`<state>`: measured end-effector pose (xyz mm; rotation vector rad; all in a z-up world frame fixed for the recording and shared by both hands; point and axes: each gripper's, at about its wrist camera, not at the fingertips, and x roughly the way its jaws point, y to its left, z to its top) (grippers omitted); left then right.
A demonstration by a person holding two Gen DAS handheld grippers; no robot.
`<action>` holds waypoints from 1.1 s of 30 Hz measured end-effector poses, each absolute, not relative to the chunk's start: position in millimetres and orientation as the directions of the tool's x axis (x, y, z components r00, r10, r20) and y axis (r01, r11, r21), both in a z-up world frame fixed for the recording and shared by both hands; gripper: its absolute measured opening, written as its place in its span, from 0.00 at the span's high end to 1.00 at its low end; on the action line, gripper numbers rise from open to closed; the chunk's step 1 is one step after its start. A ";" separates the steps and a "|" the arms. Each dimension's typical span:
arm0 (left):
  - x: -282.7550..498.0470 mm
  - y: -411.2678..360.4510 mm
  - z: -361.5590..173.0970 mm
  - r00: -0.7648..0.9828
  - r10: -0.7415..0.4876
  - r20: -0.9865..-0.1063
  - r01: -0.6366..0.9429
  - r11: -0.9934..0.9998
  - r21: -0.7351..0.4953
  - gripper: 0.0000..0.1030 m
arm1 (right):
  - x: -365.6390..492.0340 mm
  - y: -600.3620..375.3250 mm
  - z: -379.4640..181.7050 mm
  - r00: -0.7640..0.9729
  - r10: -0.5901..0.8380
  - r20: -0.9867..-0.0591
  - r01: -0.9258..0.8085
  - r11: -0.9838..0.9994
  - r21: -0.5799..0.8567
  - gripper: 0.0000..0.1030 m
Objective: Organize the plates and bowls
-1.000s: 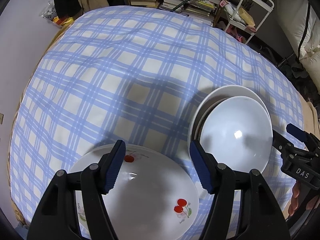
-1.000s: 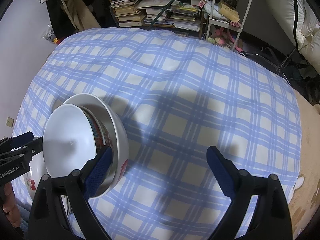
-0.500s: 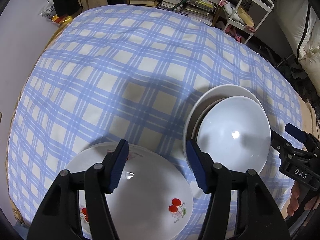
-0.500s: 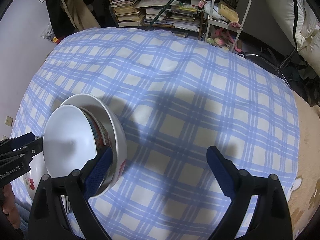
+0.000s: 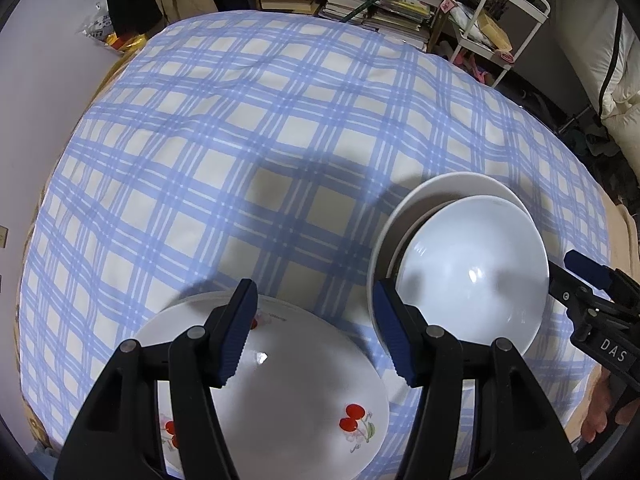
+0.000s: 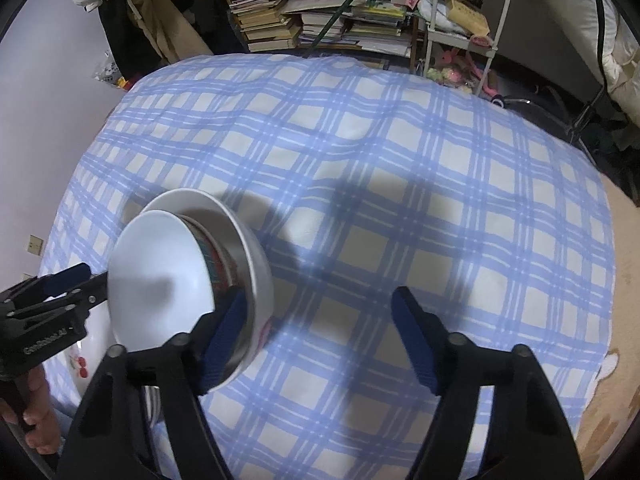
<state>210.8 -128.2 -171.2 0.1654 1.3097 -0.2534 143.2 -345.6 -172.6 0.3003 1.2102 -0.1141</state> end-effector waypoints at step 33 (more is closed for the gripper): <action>217.6 -144.4 -186.6 0.157 -0.191 -0.969 0.326 0.936 -0.132 0.97 | 157.2 -319.9 -170.1 0.278 0.113 -0.954 0.251 0.950 0.186 0.86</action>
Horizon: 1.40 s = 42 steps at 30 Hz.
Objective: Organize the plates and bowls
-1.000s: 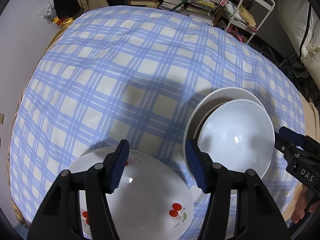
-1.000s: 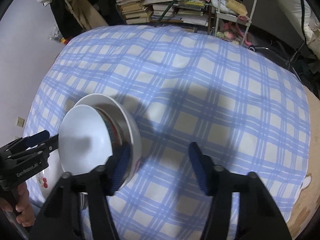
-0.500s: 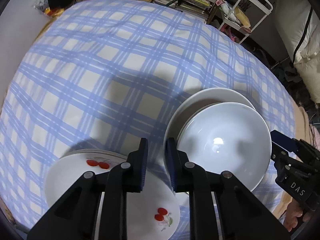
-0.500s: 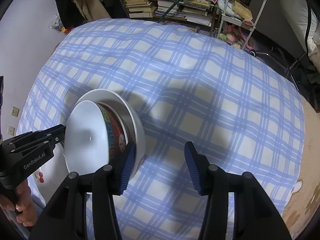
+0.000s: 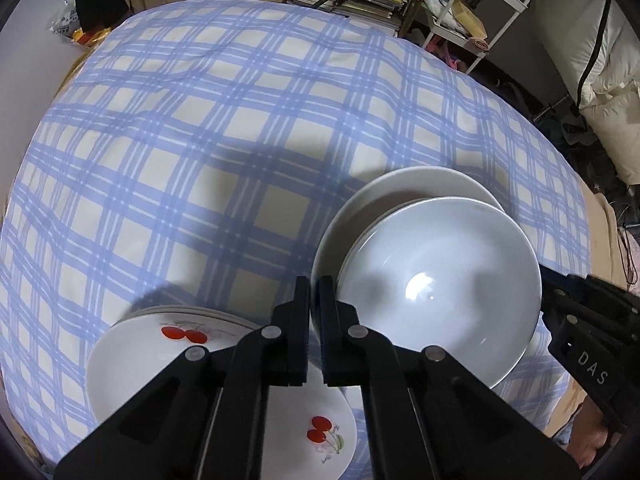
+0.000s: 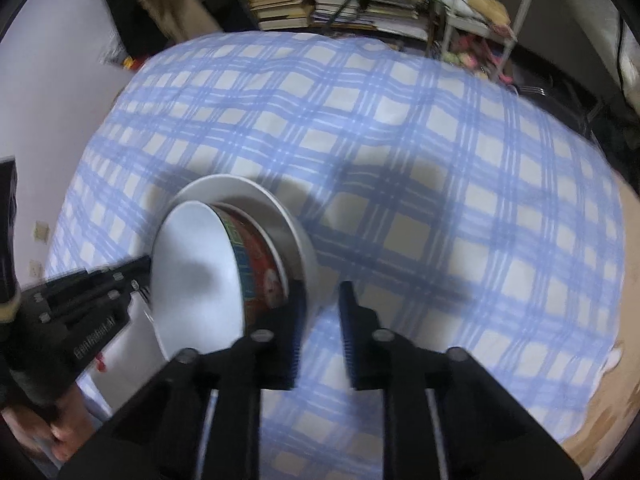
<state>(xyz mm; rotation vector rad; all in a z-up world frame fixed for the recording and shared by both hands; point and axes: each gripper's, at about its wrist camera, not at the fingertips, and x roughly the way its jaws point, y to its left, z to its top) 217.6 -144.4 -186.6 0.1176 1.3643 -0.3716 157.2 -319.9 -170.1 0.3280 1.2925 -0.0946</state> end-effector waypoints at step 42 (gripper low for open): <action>217.8 -158.6 -188.7 0.185 -0.101 -0.978 0.307 0.951 -0.041 0.98 | 155.6 -324.3 -180.5 0.305 0.141 -0.942 0.321 0.916 0.241 0.91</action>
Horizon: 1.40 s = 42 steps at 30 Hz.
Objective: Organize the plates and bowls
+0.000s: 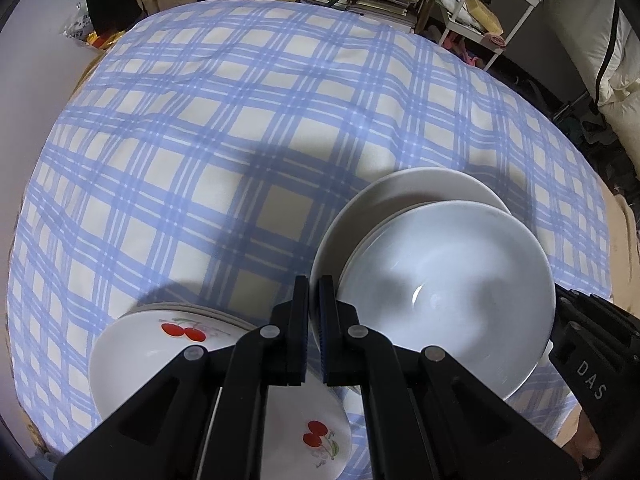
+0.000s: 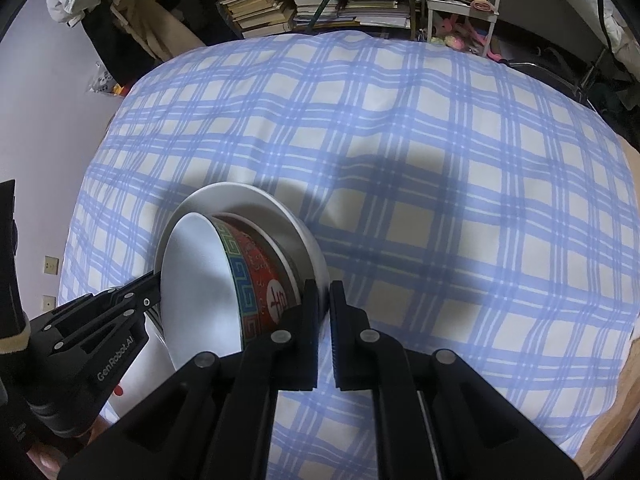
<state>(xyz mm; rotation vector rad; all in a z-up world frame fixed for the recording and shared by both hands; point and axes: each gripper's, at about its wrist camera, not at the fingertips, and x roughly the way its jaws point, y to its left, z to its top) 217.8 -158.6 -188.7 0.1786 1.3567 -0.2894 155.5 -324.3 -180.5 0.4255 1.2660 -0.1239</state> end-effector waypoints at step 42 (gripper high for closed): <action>207.0 -145.1 -123.5 0.236 -0.122 -0.964 0.324 0.945 -0.041 0.98 | 139.8 -308.5 -120.7 0.337 0.129 -0.933 0.333 0.910 0.246 0.91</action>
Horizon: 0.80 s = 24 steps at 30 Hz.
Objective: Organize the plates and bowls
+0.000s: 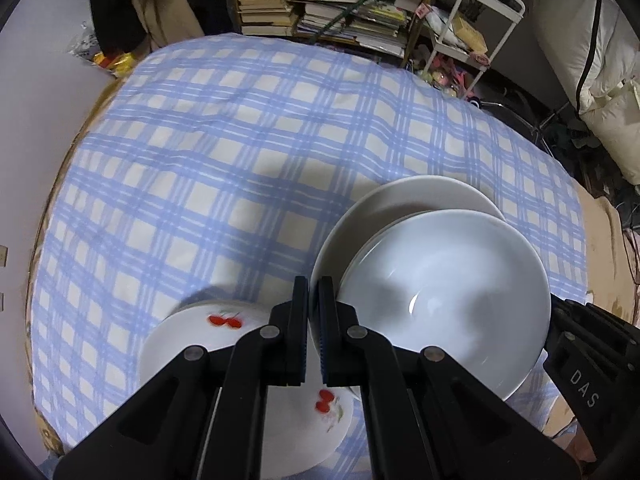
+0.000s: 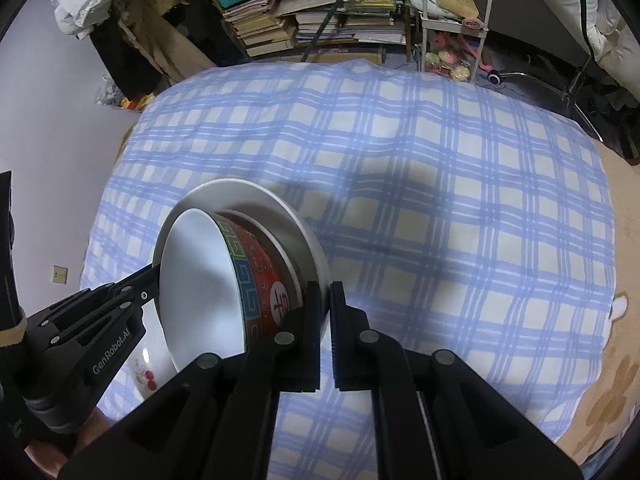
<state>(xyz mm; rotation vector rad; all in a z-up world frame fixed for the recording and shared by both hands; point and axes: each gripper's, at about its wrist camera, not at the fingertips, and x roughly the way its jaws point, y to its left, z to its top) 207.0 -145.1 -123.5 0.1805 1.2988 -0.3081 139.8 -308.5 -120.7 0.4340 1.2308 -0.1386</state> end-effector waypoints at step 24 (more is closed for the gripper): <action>138.1 9.5 -153.5 0.246 -0.011 -0.969 0.103 0.995 0.015 0.98 | 114.7 -158.7 -155.2 0.272 0.179 -0.946 0.133 0.966 0.222 0.92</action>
